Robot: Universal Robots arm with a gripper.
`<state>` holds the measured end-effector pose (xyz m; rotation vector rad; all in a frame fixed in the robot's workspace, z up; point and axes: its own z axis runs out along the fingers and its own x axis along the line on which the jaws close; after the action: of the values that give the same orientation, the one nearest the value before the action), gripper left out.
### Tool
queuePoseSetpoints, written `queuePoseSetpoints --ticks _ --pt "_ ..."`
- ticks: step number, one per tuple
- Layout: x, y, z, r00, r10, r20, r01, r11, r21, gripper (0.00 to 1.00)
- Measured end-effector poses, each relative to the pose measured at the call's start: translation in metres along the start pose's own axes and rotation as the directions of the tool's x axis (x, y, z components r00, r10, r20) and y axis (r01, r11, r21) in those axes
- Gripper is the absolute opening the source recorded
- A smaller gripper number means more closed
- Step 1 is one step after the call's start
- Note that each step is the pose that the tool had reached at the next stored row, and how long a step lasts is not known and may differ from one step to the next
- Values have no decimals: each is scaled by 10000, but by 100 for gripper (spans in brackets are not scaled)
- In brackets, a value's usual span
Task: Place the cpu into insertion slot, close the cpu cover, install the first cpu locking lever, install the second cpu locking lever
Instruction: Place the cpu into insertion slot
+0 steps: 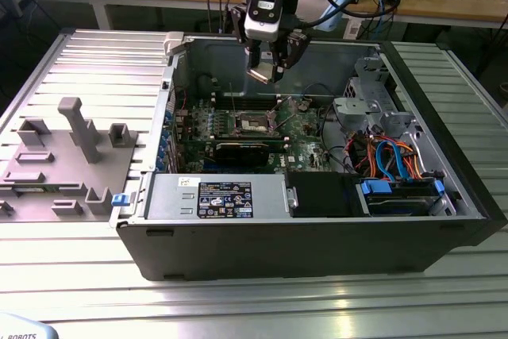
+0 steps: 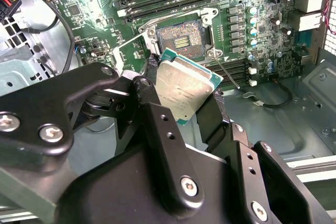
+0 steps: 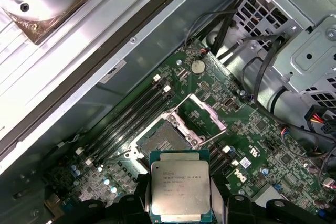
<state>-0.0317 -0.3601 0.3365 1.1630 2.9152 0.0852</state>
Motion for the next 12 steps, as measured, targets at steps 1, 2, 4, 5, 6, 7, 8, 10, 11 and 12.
queuePoseSetpoints --ticks 1,2,4,5,6,7,8,10,11,12 --pt "0 0 0 10000 11 1 -11 10000 0 54" --pt "0 0 0 10000 21 1 -21 10000 0 54" --pt "0 0 0 10000 44 2 -44 10000 -1 54" --pt "0 0 0 10000 52 3 -52 10000 -1 54" --pt "0 0 0 10000 66 3 -66 10000 -2 54" --pt "0 0 0 10000 74 4 -74 10000 -2 54" --pt "0 0 0 10000 84 5 -84 10000 -2 54" --pt "0 0 0 9999 104 5 -104 9999 -2 54" --pt "0 0 0 9999 113 6 -113 9999 -3 54" --pt "0 0 0 9999 121 6 -121 9999 -3 54"
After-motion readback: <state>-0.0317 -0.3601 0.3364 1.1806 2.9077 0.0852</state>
